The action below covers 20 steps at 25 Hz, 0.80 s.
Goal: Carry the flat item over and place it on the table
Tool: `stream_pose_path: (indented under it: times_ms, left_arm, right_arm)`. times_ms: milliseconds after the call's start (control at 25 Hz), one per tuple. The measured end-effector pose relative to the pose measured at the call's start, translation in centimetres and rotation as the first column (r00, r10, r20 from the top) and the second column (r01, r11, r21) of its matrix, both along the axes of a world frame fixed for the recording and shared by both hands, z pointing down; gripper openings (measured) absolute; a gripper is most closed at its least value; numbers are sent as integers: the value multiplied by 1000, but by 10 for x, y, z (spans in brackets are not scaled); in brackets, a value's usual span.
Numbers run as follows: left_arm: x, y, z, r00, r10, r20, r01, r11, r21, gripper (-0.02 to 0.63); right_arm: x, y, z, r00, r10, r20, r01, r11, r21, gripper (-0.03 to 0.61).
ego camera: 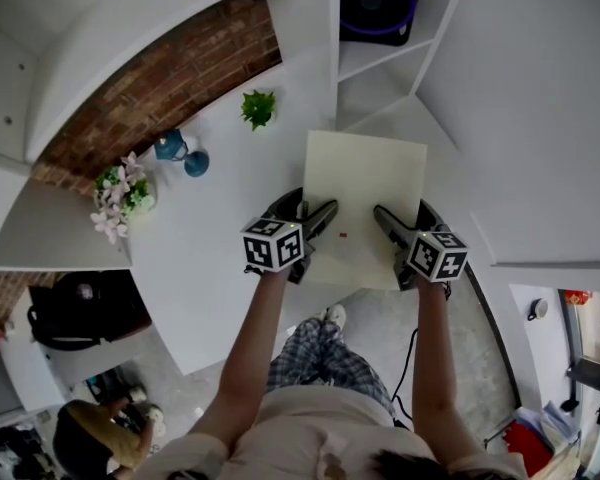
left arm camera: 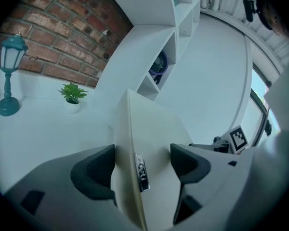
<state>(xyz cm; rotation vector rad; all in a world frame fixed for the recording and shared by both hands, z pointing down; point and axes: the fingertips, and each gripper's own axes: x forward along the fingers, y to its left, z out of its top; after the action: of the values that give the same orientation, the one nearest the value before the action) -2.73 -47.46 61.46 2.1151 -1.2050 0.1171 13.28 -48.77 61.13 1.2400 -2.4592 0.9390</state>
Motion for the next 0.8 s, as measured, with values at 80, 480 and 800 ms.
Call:
stream_pose_path:
  times_ms: [80,480,800]
  left_arm:
    - [0,-3,9,1000,-13,-3,13,999,-35,347]
    - [2,-12,55,1000,-18,14,21,971,-239,347]
    - [2,-11,70,999,-33,18,37,947,-320,347]
  right_arm:
    - [0,-5,8,1000,-4,-20,4,999,-32,463]
    - [2,-15,52,996,2,-91,-24,969,-245,463]
    - [1,-15,63,994,-3,-112,-29,957,-289,463]
